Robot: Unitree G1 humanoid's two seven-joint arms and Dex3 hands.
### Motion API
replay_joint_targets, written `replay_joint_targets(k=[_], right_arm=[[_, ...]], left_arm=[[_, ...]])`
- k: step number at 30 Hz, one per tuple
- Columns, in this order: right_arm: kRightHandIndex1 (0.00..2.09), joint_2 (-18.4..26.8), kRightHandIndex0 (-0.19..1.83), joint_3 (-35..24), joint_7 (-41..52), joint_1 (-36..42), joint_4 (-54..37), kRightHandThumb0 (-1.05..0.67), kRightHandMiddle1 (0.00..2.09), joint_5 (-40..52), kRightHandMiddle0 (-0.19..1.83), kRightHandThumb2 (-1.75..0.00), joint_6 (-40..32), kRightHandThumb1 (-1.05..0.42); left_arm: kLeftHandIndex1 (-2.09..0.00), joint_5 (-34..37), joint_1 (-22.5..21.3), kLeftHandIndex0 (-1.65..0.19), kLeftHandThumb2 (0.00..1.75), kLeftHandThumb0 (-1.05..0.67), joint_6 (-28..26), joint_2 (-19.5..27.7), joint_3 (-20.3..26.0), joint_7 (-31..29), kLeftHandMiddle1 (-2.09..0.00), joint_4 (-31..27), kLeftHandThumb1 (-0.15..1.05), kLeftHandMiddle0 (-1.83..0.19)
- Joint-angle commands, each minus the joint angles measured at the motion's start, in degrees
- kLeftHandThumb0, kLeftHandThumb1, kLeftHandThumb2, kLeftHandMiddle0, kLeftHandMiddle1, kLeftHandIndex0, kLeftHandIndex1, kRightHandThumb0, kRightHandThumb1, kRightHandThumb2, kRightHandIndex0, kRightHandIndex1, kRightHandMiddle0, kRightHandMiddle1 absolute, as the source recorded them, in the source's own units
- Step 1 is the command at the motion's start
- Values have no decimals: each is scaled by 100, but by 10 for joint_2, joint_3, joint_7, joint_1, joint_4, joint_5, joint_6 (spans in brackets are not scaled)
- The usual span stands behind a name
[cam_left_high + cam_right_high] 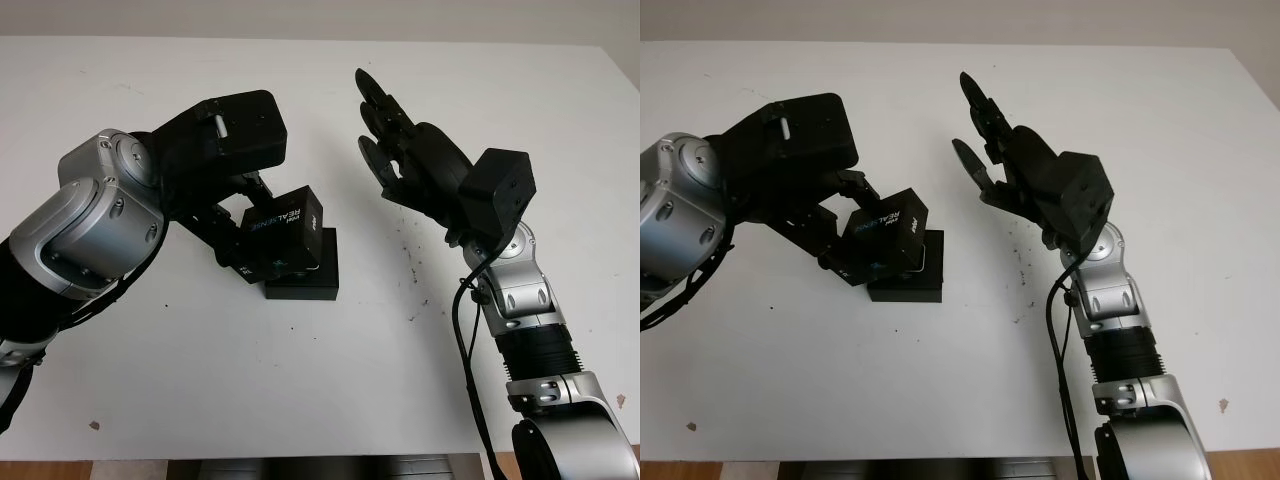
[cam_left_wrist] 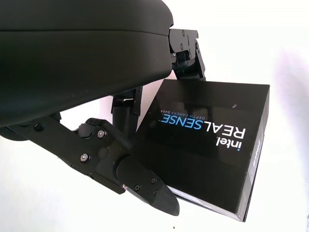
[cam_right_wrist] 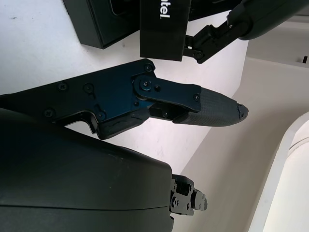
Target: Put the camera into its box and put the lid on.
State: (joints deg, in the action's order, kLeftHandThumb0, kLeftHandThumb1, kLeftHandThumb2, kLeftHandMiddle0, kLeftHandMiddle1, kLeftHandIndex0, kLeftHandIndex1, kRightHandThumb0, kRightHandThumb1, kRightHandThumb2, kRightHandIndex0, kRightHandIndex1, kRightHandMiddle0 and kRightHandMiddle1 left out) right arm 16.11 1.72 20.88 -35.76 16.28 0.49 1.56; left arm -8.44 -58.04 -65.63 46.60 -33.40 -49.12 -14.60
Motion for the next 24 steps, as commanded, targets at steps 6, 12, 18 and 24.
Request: replay_joint_targets(k=[6,12,18,24], right_arm=[[5,2,-12,0,-9,9,-22,-83,6,-13,-9,-62,2,-105],[6,2,-12,2,-15,11,-30,-81,6,-22,-8,-61,1,-105],[6,0,-11,-1,-15,14,-35,-81,6,-18,-9,-61,-6,-105],[6,-1,-11,-2,-18,14,-35,-80,6,-16,-8,-61,-10,-105]], left_arm=[[-163,-11,-17,-26,5,-31,27,-13,-7,-8,-170,15,99,-38],[-164,-23,-23,-26,5,-31,21,-19,-16,-20,-171,15,99,-37],[-166,-22,-28,-28,5,-29,1,-24,-22,-34,-177,13,99,-38],[-175,3,-34,-36,5,-31,-43,-29,-18,-44,-186,4,100,-46]])
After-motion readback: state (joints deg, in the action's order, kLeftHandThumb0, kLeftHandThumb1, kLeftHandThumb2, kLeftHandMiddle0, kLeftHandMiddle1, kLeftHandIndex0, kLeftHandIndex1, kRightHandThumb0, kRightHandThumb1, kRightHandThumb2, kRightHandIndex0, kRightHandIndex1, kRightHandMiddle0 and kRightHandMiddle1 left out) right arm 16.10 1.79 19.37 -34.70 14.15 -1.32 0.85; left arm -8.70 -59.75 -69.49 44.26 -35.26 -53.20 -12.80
